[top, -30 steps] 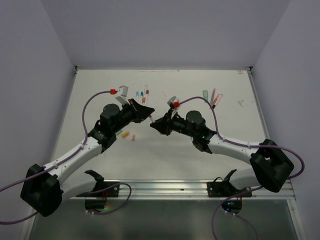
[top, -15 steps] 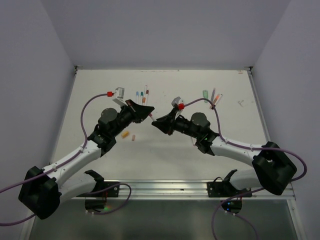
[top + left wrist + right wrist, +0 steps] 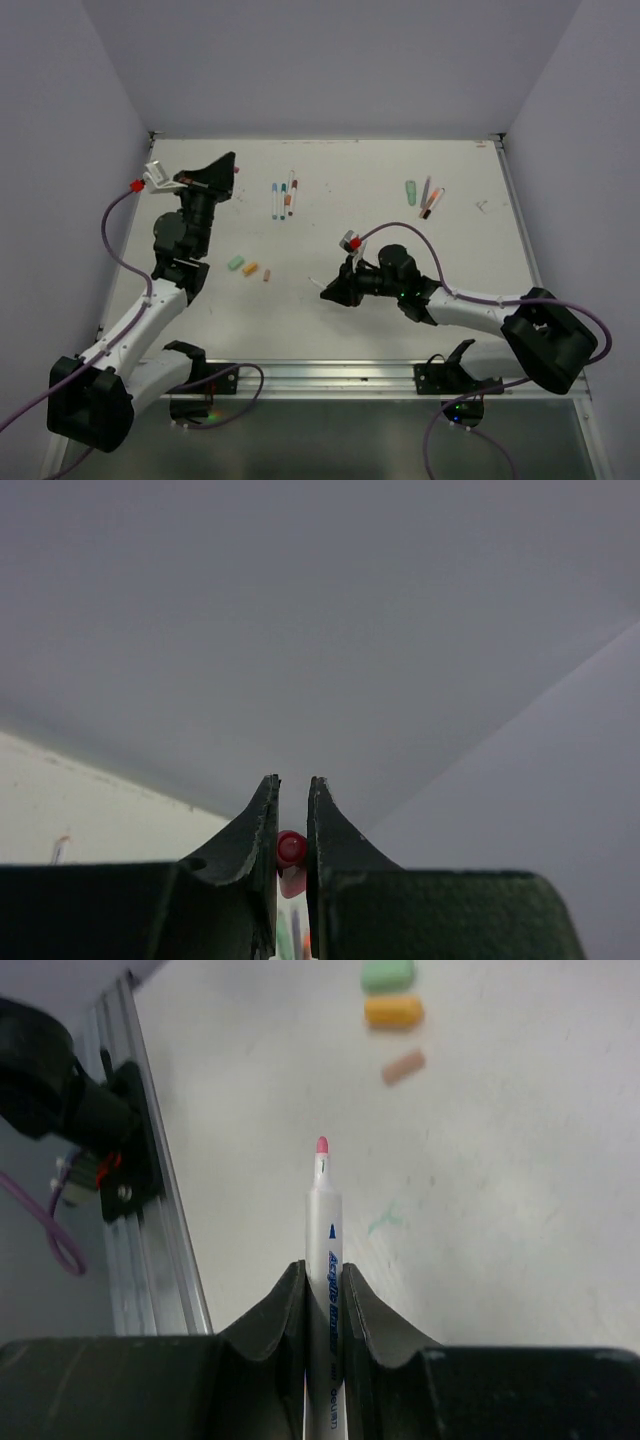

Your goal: Open the pen caps

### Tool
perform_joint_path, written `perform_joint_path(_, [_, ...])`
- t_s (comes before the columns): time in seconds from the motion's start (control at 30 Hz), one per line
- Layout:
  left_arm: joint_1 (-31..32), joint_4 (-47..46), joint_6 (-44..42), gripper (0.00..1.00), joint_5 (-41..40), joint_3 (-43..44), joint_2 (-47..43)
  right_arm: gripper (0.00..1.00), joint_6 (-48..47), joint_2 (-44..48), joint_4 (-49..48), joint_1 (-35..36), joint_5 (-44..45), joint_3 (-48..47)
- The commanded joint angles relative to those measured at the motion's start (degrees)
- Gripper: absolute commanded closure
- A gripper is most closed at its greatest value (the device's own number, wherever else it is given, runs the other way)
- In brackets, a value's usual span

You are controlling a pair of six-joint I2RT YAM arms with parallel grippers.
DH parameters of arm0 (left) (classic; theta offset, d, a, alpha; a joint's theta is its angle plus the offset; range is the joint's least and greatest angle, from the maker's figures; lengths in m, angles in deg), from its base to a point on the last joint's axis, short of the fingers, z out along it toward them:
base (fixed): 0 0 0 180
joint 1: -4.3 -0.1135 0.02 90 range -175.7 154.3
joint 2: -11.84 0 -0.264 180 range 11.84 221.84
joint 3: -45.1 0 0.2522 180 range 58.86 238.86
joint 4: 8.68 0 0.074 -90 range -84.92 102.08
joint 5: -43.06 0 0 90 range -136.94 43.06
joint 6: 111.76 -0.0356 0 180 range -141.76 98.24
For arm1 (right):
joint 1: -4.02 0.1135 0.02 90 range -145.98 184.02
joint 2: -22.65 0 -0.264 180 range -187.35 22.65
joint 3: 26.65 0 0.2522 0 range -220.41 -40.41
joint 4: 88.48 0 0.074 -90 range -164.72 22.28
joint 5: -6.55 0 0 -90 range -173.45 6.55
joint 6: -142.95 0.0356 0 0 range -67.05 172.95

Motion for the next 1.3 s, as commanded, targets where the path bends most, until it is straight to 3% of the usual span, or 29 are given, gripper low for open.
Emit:
perform_joint_path(0.0, [-1.8, -11.6, -1.6, 1.0, -9.0, 2.8, -1.3, 1.0, -0.3, 0.8, 5.6, 0.2, -5.5, 0.8])
perform_joint_path(0.1, [-2.7, -10.2, -2.2, 1.0, -4.2, 5.3, 0.2, 1.0, -0.8, 2.0, 7.7, 0.2, -3.9, 0.2])
perform_joint_path(0.2, [-2.7, -2.3, -4.3, 1.0, 4.3, 10.3, 3.1, 1.0, -0.9, 3.7, 12.7, 0.2, 4.9, -0.5])
perform_joint_path(0.4, [-1.4, 20.1, -12.3, 1.0, 16.7, 16.0, 7.1, 1.0, -1.2, 3.2, 30.7, 0.1, 30.3, -6.3])
perform_joint_path(0.5, [2.2, 37.3, -16.8, 1.0, 16.3, 17.9, 10.8, 1.0, 1.2, 1.0, 35.1, 0.1, 37.8, -8.2])
perform_joint_path(0.7, [10.5, 54.5, -19.0, 1.0, 12.4, 18.5, 19.5, 1.0, 4.8, -5.6, 38.4, -0.8, 44.3, -11.4])
perform_joint_path(1.03, [14.2, 61.6, -21.0, 0.96, 4.5, 17.2, 29.9, 0.97, 7.6, -11.5, 42.3, -3.6, 46.0, -14.4])
perform_joint_path(1.27, [14.7, 63.5, -22.2, 0.88, 0.9, 17.1, 34.1, 0.87, 7.8, -11.7, 42.8, -7.0, 45.4, -13.8])
